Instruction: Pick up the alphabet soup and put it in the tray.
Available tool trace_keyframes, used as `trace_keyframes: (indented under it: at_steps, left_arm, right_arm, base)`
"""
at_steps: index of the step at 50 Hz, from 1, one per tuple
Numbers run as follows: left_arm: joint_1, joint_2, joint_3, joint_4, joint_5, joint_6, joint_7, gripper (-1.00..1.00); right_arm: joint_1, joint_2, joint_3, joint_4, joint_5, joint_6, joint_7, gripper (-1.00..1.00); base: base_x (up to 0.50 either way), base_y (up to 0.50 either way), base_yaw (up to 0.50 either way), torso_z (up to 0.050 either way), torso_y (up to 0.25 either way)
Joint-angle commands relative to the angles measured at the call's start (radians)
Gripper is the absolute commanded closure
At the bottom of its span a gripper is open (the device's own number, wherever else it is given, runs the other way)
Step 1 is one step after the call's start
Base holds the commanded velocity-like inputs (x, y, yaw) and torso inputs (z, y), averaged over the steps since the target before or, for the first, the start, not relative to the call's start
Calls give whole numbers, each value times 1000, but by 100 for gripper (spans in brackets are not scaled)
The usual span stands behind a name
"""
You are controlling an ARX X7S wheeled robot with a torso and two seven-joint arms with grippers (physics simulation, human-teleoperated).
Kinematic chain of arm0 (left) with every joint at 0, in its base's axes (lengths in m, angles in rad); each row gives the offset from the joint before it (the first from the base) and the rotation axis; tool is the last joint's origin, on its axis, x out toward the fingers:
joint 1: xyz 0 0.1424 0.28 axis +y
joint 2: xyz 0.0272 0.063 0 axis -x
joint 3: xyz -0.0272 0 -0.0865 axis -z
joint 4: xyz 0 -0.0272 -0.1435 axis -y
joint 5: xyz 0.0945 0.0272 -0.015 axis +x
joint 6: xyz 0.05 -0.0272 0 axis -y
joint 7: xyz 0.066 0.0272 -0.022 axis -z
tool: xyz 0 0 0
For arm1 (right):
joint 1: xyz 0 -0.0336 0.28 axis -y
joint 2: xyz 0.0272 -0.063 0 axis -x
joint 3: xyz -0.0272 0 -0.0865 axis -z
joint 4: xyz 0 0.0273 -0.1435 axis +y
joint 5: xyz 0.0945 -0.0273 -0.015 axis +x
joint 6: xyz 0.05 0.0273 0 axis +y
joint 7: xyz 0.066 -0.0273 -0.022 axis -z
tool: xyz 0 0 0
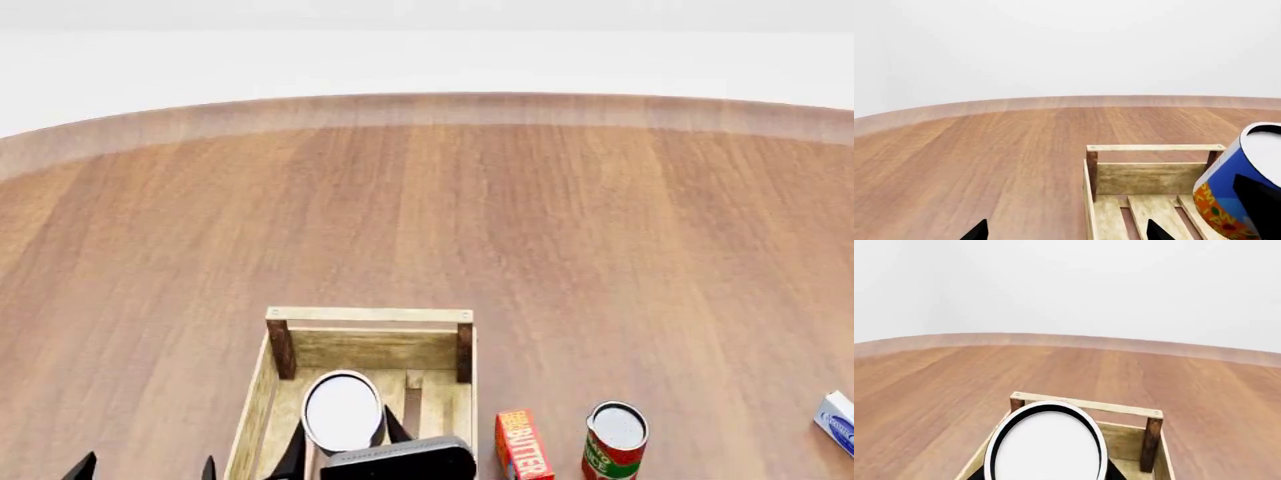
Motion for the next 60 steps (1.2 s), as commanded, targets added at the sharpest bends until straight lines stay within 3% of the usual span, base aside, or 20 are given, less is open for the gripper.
trace_keyframes:
  at_steps: [1, 15, 21, 28, 33, 60]
  left_arm:
    - [-1, -2, 3, 0, -5, 1, -3, -100]
    - [-1, -5, 7, 0, -7, 3, -7, -100]
    - [-2, -6, 9, -2, -9, 5, -8, -100]
    - [0, -8, 12, 2, -11, 4, -10, -100]
    - [-1, -10, 13, 1, -12, 4, -11, -100]
    - [-5, -15, 21, 1, -18, 4, -17, -100]
  right_arm:
    - [38, -41, -16, 157, -28, -92, -32, 100]
    - [112, -71, -110, 392, 46, -216, -29, 100]
    - [196, -74, -297, 554, 202, -332, 19, 100]
    - [302, -75, -633, 688, 491, -472, 91, 100]
    - [333, -75, -756, 715, 598, -511, 112, 100]
    - [349, -75, -801, 738, 723, -500, 80, 100]
  base:
    - [0, 0, 0, 0, 0]
    - [0, 0, 0, 1, 1]
    - [0, 0, 0, 0, 2]
    - [0, 0, 0, 0, 0]
    - [0, 0, 0, 0, 0]
    - [0, 0, 0, 0, 0]
